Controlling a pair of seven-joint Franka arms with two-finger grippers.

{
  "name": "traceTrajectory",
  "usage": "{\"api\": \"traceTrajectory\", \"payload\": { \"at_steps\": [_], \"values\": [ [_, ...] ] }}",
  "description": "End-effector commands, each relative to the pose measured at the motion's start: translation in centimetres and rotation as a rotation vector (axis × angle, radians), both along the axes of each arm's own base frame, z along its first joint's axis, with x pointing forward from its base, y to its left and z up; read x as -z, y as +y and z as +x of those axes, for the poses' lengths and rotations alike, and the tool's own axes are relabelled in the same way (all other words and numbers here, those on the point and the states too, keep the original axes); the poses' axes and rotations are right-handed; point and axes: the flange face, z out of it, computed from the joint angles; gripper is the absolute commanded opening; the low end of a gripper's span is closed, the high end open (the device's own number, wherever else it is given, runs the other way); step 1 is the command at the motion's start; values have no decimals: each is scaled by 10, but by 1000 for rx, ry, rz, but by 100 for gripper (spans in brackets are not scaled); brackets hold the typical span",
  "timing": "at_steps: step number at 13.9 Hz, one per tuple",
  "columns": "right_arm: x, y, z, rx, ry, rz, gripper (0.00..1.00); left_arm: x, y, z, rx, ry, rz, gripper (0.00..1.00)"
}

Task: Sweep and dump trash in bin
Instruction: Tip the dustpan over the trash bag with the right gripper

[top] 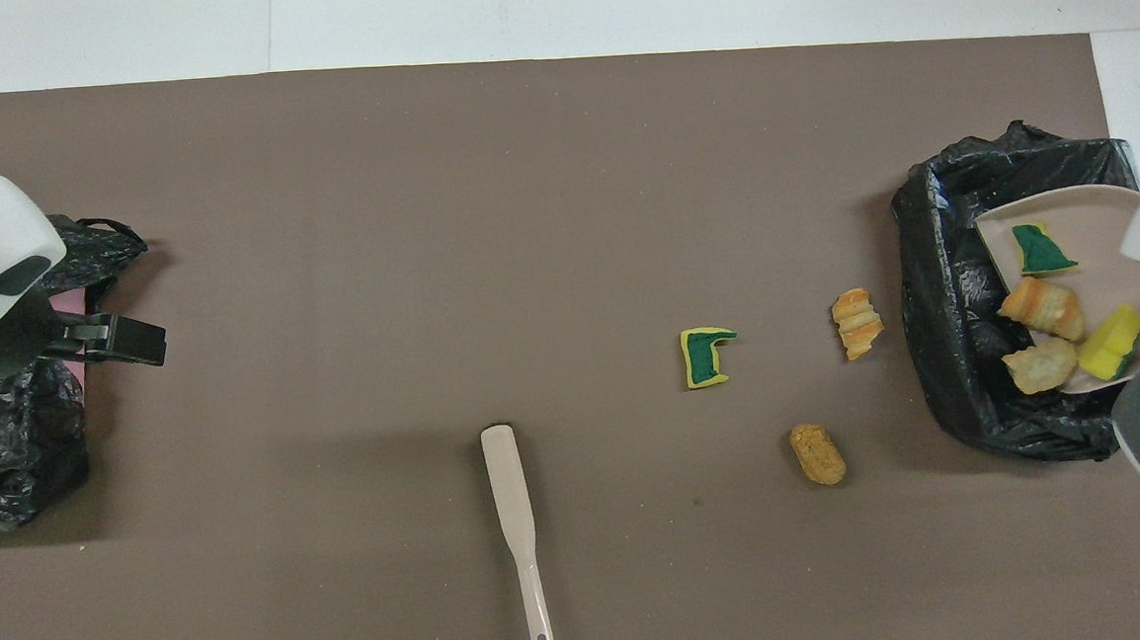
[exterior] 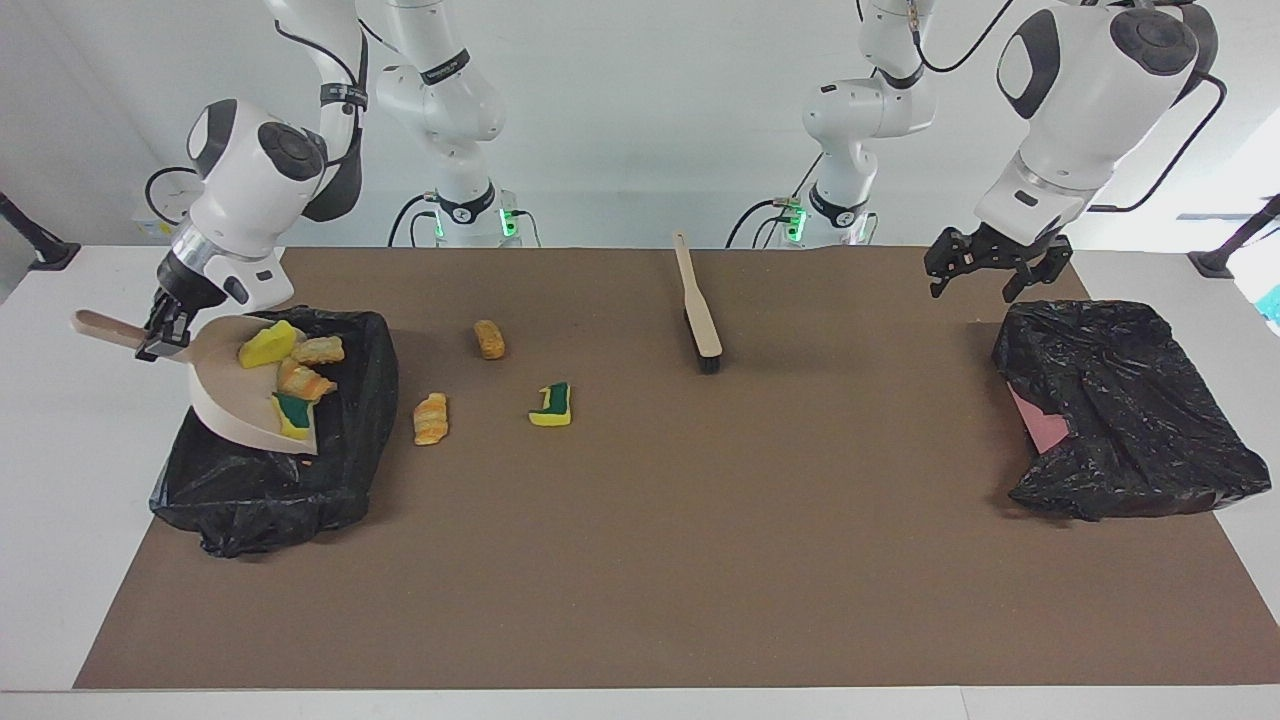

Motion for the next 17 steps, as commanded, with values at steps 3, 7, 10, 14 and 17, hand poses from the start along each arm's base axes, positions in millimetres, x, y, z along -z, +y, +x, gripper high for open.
{"api": "traceTrajectory", "payload": {
  "at_steps": [3, 7, 10, 14, 17],
  "values": [
    [-30, 3, -16, -22, -44, -113, 0, -2, 3, 4, 12, 3, 17, 100],
    [-44, -3, -24, 43, -91, -206, 0, -1, 2, 3, 15, 6, 18, 100],
    [-47, 18, -24, 93, -105, -245, 0, -2, 3, 4, 10, 3, 17, 100],
    [-36, 57, -27, 241, -185, -337, 0, -1, -1, 4, 18, 3, 16, 100],
    [-42, 74, -27, 239, -217, -398, 0, -1, 3, 3, 11, 8, 15, 100]
  ]
}}
